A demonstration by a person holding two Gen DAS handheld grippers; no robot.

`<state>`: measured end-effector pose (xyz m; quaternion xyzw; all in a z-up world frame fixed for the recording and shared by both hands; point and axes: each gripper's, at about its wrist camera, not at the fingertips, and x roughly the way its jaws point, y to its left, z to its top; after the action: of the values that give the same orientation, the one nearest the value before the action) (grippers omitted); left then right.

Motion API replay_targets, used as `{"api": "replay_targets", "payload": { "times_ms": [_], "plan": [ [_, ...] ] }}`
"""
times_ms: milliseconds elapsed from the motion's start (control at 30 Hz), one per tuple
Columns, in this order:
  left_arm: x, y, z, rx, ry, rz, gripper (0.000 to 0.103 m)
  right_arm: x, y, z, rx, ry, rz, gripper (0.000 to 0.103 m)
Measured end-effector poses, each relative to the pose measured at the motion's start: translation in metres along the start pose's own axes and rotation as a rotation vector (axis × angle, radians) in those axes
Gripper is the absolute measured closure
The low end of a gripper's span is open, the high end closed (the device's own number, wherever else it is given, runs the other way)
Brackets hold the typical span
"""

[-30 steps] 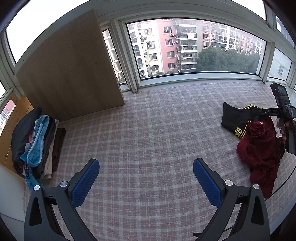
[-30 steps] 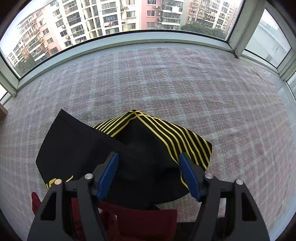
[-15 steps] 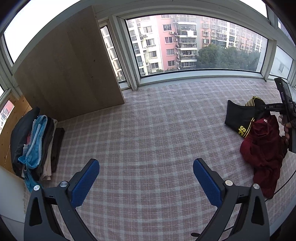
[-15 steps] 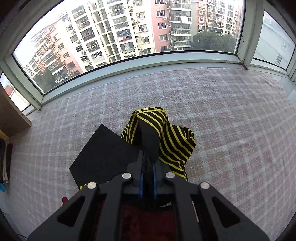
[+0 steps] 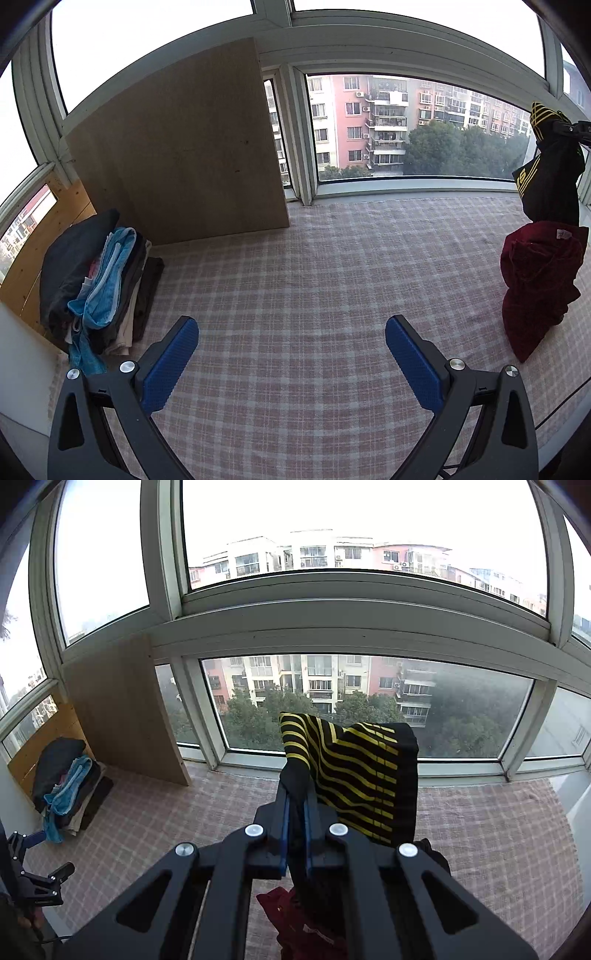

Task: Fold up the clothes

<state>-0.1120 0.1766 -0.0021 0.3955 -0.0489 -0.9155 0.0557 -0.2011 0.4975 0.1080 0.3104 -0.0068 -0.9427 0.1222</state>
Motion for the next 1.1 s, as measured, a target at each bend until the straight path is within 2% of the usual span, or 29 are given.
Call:
{"api": "replay_targets", "payload": {
  "times_ms": [100, 133, 200, 233, 267, 333, 400, 433, 467, 533, 600, 633, 700, 800, 900, 1033, 1100],
  "plan": [
    [-0.013, 0.037, -0.009, -0.033, -0.022, 0.018, 0.001, -0.004, 0.070, -0.011, -0.018, 0.029, 0.158, 0.097],
    [-0.017, 0.051, -0.013, -0.045, -0.026, 0.028, 0.001, -0.001, 0.095, -0.017, -0.028, 0.059, 0.236, 0.095],
    [-0.022, 0.079, -0.022, -0.068, -0.026, 0.049, 0.001, 0.019, 0.152, -0.038, -0.058, 0.163, 0.422, 0.093],
    [-0.023, 0.093, -0.028, -0.077, -0.018, 0.063, 0.001, 0.026, 0.174, -0.050, -0.072, 0.215, 0.472, 0.091],
    [-0.023, 0.108, -0.033, -0.086, -0.010, 0.077, 0.001, 0.030, 0.190, -0.062, -0.088, 0.247, 0.488, 0.091],
    [-0.023, 0.136, -0.044, -0.101, 0.011, 0.104, 0.001, 0.031, 0.198, -0.081, -0.096, 0.254, 0.445, 0.088],
    [-0.020, 0.159, -0.055, -0.095, 0.036, 0.131, 0.001, 0.030, 0.176, -0.097, -0.032, 0.229, 0.334, 0.070],
    [-0.017, 0.166, -0.060, -0.082, 0.045, 0.144, 0.001, 0.032, 0.159, -0.105, 0.006, 0.222, 0.261, 0.053],
    [-0.014, 0.172, -0.065, -0.069, 0.052, 0.157, 0.001, 0.035, 0.138, -0.116, 0.044, 0.238, 0.169, 0.048],
    [-0.005, 0.175, -0.073, -0.029, 0.077, 0.161, 0.001, 0.042, 0.100, -0.149, 0.103, 0.303, -0.007, 0.048],
    [0.008, 0.168, -0.078, 0.013, 0.107, 0.124, 0.001, 0.049, 0.062, -0.182, 0.161, 0.367, -0.184, 0.048],
    [0.013, 0.160, -0.078, 0.036, 0.117, 0.096, 0.001, 0.054, 0.045, -0.200, 0.199, 0.399, -0.239, 0.048],
    [0.023, 0.141, -0.078, 0.082, 0.134, 0.038, 0.001, 0.066, 0.017, -0.236, 0.295, 0.467, -0.273, 0.048],
    [0.035, 0.114, -0.072, 0.130, 0.140, -0.036, 0.001, 0.086, -0.010, -0.269, 0.476, 0.510, -0.204, 0.048],
    [0.048, 0.088, -0.067, 0.169, 0.156, -0.089, 0.001, 0.105, 0.003, -0.268, 0.428, 0.522, -0.197, 0.048],
    [0.052, 0.070, -0.067, 0.216, 0.159, -0.107, 0.001, 0.131, 0.020, -0.266, 0.363, 0.538, -0.188, 0.048],
    [0.054, 0.070, -0.069, 0.220, 0.164, -0.098, 0.001, 0.139, 0.026, -0.265, 0.335, 0.538, -0.180, 0.065]
  ]
}}
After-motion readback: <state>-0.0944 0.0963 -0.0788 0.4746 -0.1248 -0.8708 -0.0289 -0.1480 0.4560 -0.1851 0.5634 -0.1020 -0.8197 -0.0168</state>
